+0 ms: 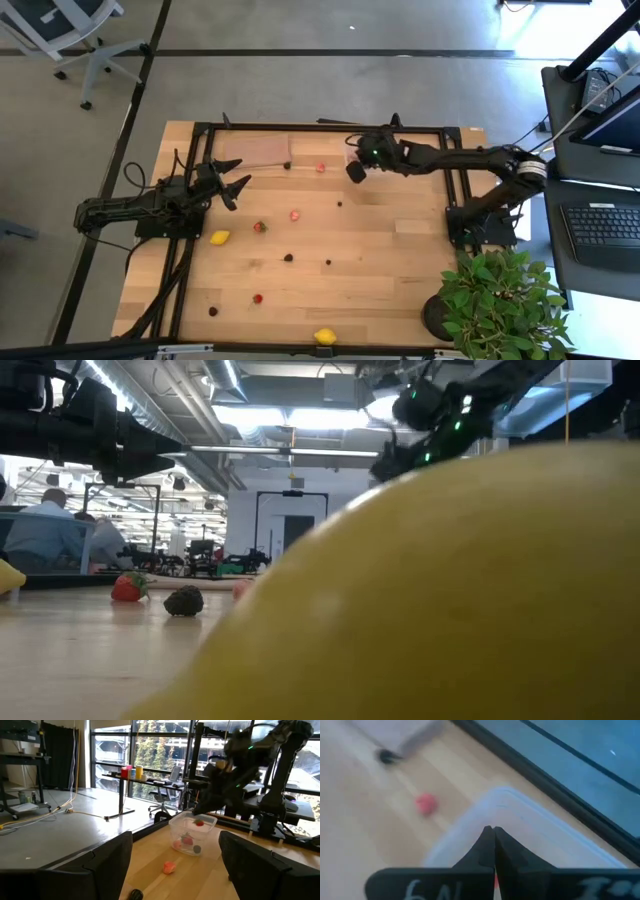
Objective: Pick and placing Produce into tupperware
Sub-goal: Put the strawberry into the transparent bin
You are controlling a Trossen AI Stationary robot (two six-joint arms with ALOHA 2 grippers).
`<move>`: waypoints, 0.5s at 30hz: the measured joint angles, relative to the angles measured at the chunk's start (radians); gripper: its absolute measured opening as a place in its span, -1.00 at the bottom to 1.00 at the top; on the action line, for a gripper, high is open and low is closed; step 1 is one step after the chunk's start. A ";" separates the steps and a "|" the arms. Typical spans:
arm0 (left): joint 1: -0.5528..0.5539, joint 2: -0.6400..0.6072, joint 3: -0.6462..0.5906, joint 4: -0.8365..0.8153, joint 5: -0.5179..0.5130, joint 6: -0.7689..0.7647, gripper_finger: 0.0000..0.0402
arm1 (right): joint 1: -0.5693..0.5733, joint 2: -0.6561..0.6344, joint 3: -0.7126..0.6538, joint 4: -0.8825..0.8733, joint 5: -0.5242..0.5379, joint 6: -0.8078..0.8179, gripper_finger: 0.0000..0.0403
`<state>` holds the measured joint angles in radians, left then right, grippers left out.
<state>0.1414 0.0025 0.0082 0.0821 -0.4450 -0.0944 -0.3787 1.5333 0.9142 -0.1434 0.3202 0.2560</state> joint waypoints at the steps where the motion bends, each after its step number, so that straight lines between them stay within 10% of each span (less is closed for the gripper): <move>1: 0.000 0.000 0.000 0.000 0.000 0.000 0.45 | -0.011 0.022 0.000 0.013 0.000 0.001 -1.00; 15: 0.000 0.000 0.000 0.000 0.000 0.000 0.45 | -0.037 0.106 0.000 0.011 -0.028 0.001 -0.79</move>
<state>0.1415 0.0025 0.0082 0.0819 -0.4450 -0.0948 -0.4160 1.6394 0.9138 -0.1322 0.2924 0.2567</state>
